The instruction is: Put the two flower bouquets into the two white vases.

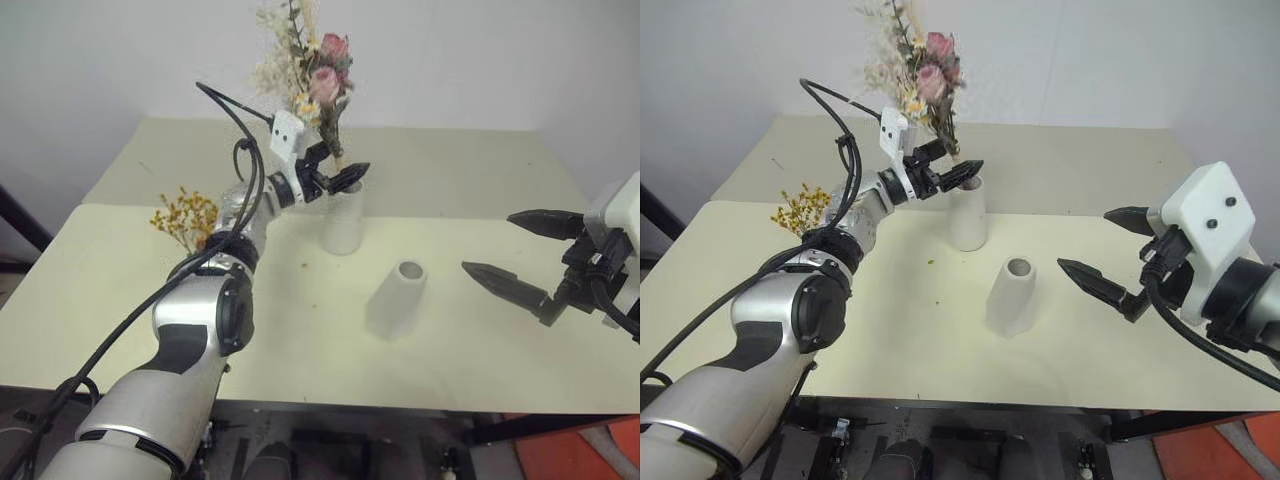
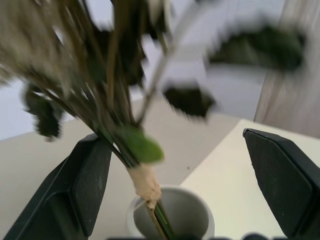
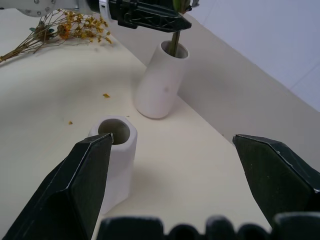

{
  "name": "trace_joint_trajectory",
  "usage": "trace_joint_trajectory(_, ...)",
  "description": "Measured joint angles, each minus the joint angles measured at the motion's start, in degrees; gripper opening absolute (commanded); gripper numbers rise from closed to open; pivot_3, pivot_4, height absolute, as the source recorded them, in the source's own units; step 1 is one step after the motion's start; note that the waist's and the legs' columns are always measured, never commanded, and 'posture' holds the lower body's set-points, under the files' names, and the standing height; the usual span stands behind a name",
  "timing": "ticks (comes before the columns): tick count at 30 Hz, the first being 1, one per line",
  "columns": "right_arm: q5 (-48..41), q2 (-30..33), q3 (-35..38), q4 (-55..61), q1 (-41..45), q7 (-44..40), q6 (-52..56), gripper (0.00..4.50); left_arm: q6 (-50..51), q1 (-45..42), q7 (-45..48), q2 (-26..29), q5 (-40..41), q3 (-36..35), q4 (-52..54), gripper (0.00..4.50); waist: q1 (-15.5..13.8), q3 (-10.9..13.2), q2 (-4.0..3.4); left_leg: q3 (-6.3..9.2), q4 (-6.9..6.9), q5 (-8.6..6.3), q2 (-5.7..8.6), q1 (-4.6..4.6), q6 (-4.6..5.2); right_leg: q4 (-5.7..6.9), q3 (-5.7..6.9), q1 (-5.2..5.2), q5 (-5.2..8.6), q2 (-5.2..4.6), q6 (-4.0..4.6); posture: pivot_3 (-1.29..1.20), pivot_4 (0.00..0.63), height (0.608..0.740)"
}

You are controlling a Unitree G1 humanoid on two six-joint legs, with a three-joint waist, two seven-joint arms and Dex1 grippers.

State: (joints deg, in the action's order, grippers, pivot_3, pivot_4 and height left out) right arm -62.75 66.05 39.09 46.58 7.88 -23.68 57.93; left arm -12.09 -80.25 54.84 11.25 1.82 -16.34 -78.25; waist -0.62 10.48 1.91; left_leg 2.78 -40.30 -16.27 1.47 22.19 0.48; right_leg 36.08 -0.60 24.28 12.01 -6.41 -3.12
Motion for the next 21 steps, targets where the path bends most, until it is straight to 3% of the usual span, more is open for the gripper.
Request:
trace_joint_trajectory(9, 4.2, -1.3, -3.0, -1.7, 0.0, -2.2, -2.5, 4.5, 0.8, -0.8, -5.9, 2.7, -5.9, 5.0, 0.0, 4.48, 0.0, 0.0, 0.0, 0.01, -0.02, 0.0, 0.0, 0.02, 0.0, 0.02, 0.01, 0.0, 0.0, 0.01, -0.01, 0.0, 0.15, 0.74)
trace_joint_trajectory(21, 7.7, -1.6, -5.4, -4.5, 1.4, -4.3, -3.9, 4.5, 2.1, -2.8, 7.3, 8.6, -4.0, 4.1, 0.0, 4.48, 0.3, 0.0, -0.01, 0.0, -0.01, 0.0, -0.04, -0.01, 0.01, 0.03, 0.0, 0.01, 0.0, 0.05, -0.01, 0.0, 0.15, 0.74)
